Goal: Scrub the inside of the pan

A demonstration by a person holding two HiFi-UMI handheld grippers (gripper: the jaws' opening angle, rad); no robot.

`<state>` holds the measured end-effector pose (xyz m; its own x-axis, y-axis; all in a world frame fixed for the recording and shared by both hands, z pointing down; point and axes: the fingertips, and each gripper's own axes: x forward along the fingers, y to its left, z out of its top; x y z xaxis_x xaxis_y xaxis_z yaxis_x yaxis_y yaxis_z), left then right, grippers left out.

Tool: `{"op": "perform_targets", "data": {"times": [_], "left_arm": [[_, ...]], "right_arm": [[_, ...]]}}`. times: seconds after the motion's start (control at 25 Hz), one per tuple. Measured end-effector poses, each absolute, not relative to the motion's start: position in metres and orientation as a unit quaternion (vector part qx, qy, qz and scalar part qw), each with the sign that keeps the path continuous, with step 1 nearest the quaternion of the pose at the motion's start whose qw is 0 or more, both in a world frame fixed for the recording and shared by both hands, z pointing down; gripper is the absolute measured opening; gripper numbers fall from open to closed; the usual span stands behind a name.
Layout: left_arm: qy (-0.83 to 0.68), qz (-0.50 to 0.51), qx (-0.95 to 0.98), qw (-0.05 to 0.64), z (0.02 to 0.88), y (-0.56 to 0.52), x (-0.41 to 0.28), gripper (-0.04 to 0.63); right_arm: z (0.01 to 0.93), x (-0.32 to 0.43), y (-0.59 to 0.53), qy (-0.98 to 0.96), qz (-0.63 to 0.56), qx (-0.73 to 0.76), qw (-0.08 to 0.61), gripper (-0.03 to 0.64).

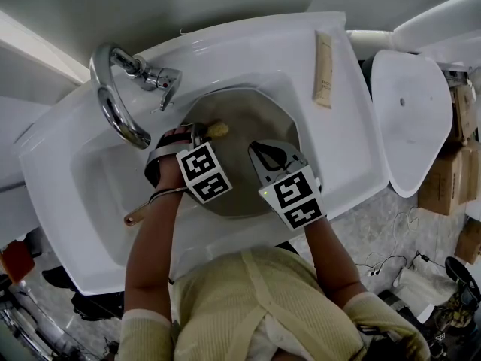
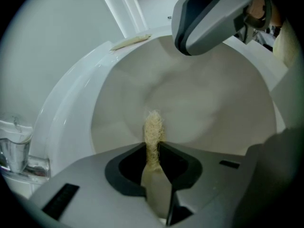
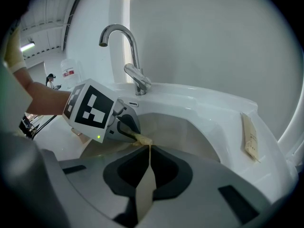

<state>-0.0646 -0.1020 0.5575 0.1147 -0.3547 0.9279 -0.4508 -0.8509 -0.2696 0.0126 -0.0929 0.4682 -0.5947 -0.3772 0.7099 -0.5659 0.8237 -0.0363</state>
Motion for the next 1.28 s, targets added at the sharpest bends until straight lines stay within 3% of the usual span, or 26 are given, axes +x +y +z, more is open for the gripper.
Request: {"op": "perform_targets", "data": {"times": [1.28], "left_arm": [[-0.174, 0.648, 0.739, 0.062, 0.564, -0.037, -0.062, 0.123]], "right_arm": [[0.461, 0.015, -0.072, -0.882, 0.117, 0.262, 0.373, 0.029]]}}
